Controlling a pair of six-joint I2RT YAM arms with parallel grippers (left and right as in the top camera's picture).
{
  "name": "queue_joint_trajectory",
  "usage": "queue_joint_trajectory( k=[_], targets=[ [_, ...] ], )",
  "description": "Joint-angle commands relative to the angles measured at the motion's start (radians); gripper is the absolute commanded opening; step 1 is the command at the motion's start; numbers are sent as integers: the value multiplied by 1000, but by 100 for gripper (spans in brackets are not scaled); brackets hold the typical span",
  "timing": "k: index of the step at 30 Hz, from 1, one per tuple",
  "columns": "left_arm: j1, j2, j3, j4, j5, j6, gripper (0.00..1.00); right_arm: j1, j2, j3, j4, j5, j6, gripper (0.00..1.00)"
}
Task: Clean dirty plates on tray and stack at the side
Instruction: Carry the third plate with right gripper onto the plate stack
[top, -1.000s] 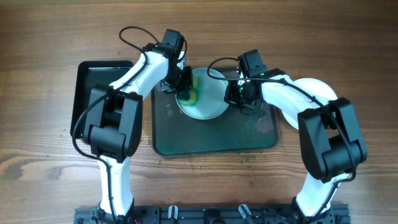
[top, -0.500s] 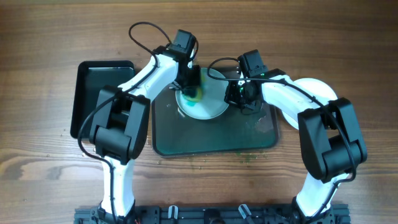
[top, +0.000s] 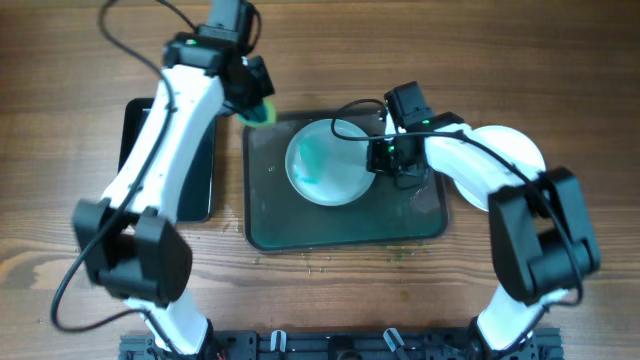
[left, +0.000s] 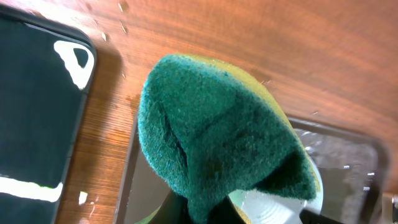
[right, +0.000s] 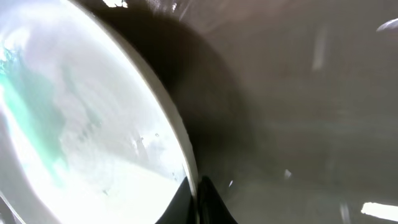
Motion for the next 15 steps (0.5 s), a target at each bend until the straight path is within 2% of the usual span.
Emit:
queue_joint_trajectory(
  k=[1,6,11,15],
  targets=[
    [5,1,10,-26,10,20,4,65,-190,3,-74,367,-63,4],
    [-2,5,10,-34,10,19,4,275,-329,3,-189,909,-50,4],
    [-2,5,9,-37,10,20,4,521,-377,3,-257,1426,-35,5],
    [-2,5,10,-41,10,20,4,612,-377,3,-280,1562,-37,4]
  ],
)
